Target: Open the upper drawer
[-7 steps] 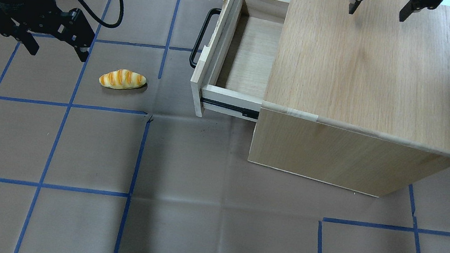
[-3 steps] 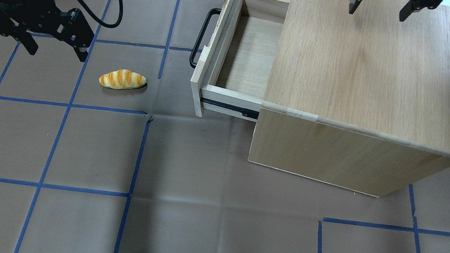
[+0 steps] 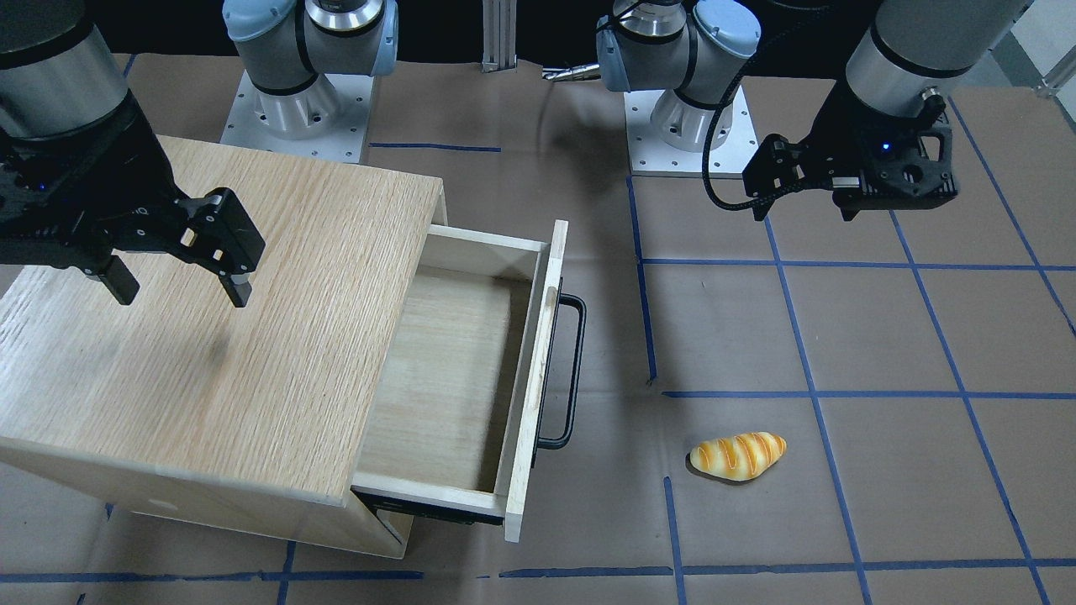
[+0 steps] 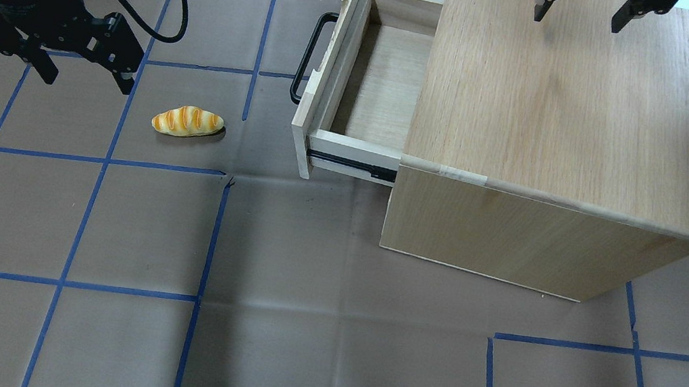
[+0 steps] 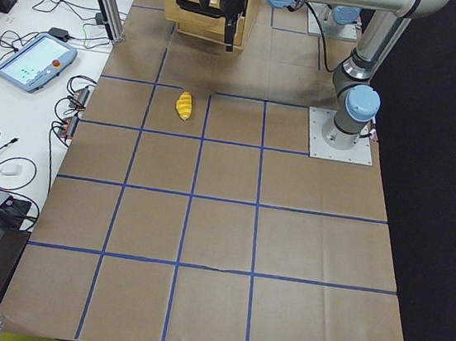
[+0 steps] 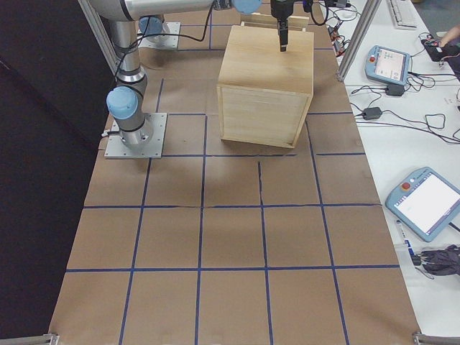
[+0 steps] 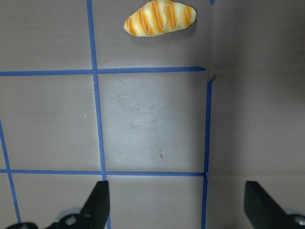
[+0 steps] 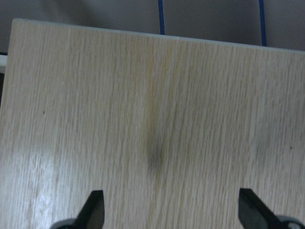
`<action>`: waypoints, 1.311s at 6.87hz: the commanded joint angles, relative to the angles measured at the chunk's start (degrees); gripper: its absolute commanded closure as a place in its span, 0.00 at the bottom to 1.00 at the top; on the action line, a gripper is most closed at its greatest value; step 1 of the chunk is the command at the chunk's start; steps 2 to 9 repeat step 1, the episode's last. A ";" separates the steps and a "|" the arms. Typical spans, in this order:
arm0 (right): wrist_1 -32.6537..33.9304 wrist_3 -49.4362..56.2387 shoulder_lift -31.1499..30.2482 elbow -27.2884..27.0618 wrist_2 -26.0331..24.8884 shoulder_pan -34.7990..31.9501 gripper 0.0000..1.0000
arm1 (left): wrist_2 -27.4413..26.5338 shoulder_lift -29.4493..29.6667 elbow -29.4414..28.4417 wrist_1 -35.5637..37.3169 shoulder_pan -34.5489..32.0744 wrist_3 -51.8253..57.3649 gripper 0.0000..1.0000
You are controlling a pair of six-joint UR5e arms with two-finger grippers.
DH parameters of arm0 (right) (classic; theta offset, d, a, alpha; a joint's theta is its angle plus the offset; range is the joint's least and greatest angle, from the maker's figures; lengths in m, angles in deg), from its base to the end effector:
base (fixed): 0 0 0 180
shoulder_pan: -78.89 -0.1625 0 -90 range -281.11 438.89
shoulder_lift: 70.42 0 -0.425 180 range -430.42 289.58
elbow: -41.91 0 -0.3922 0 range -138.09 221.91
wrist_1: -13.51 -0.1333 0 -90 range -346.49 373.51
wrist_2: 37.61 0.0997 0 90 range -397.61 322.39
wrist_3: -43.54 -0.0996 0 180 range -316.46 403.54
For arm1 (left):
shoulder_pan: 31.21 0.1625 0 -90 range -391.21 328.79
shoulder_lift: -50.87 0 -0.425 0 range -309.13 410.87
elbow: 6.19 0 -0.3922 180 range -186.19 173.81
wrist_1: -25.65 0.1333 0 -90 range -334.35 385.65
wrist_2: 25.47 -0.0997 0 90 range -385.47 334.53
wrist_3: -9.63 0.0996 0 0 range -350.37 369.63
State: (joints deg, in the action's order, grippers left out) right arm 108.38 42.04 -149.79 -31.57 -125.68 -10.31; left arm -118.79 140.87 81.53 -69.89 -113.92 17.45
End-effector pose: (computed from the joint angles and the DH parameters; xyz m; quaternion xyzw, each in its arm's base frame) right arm 0.1285 -0.5869 0.5413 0.0184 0.9953 -0.0936 0.0173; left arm -0.0649 -0.4980 0.4982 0.0054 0.9992 0.0320 0.0250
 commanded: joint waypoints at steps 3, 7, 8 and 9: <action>-0.04 0.00 -0.09 0.00 0.00 0.00 0.00 | 0.07 -0.09 0.00 0.00 0.00 0.00 0.00; -0.04 0.00 -0.09 0.00 0.00 0.00 0.00 | 0.07 -0.09 0.00 0.00 0.00 0.00 0.00; -0.04 0.00 -0.09 0.00 0.00 0.00 0.00 | 0.07 -0.09 0.00 0.00 0.00 0.00 0.00; -0.04 0.00 -0.09 0.00 0.00 0.00 0.00 | 0.07 -0.09 0.00 0.00 0.00 0.00 0.00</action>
